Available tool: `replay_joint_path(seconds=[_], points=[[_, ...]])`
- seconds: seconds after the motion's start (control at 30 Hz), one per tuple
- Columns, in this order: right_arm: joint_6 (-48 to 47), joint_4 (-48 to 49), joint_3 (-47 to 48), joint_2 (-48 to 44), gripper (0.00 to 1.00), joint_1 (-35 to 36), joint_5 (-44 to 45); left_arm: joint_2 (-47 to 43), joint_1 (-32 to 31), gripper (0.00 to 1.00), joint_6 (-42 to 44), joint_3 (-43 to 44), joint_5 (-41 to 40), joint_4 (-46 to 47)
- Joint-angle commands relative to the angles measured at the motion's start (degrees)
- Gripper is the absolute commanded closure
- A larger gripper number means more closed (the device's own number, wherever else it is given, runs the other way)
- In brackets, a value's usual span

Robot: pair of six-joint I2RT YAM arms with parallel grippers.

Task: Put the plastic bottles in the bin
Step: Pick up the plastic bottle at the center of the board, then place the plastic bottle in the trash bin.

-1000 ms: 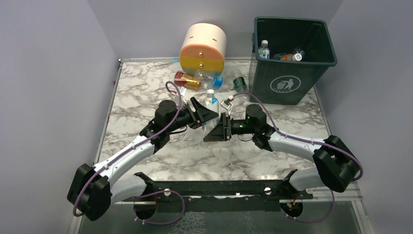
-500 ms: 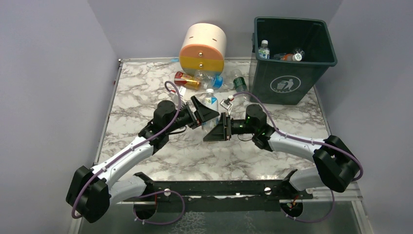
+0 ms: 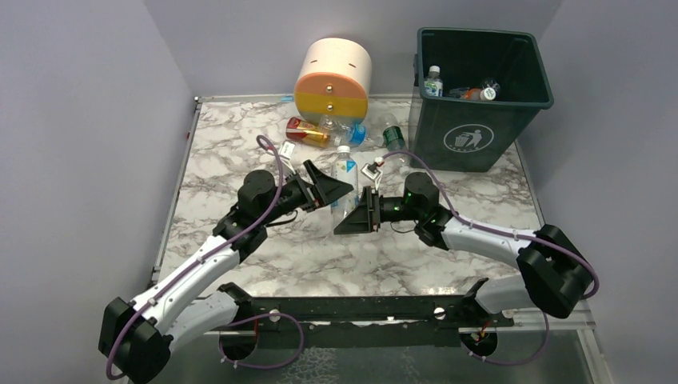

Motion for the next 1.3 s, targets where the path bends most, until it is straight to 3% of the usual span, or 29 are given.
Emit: replay_joint_path(seconds=[0.0, 0.47, 0.93, 1.27], points=[[-3.3, -4.3, 0.1, -2.0, 0.4, 0.3, 2.4, -5.5, -0.3, 0.01, 3.9, 3.1, -4.1, -2.4], [-9.0, -17.1, 10.6, -3.1, 0.4, -3.0, 3.6, -12.5, -0.2, 0.01, 9.2, 7.9, -11.1, -14.2], [-16.9, -31.0, 31.0, 0.0, 0.4, -15.2, -1.7, -15.3, -0.2, 0.01, 8.4, 5.3, -11.1, -15.4], [-14.4, -30.2, 42.9, 5.0, 0.4, -24.3, -6.5, -14.4, -0.2, 0.01, 8.1, 4.8, -10.2, -14.7]])
